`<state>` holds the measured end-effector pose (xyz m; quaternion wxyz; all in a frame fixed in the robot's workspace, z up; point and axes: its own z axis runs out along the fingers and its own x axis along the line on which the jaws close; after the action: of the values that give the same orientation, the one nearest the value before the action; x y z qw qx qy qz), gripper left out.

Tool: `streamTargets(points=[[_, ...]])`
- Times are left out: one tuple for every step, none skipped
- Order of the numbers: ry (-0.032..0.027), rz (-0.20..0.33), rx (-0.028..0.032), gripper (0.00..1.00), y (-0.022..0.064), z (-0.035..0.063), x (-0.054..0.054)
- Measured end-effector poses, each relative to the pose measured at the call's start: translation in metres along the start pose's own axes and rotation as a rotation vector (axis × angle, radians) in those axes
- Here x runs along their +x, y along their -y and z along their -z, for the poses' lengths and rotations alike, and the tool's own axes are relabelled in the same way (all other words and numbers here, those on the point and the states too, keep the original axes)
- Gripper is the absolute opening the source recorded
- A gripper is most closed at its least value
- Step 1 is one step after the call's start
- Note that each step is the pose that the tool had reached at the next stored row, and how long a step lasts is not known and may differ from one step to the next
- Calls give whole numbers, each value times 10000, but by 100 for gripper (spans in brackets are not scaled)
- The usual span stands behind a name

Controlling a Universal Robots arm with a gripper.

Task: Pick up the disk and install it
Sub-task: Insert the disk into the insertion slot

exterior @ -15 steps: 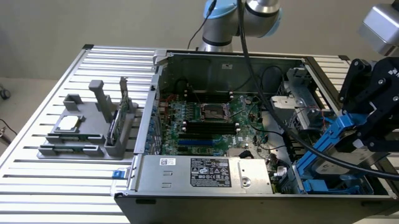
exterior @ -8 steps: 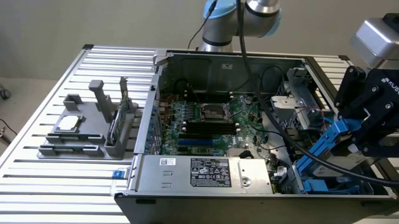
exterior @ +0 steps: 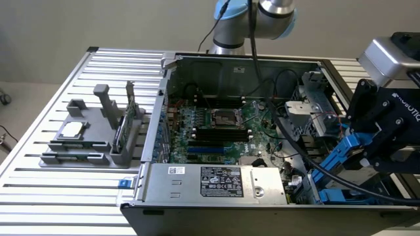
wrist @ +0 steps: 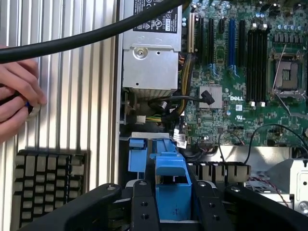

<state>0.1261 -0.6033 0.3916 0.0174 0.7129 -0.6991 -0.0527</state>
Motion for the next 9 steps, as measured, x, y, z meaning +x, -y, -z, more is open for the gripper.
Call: streamTargets(points=[[-1,10,0,33,2,-17,1],[-1,18,-1,33,4,-36,2],[-2,27,-1,33,5,-53,3],[-4,38,-2,33,7,-71,3],[-4,50,-3,33,9,-89,5],[-7,65,-3,33,11,-107,5],[-10,79,-5,33,12,-124,6],[-11,94,-6,33,14,-143,7],[-9,108,-5,33,16,-162,8]])
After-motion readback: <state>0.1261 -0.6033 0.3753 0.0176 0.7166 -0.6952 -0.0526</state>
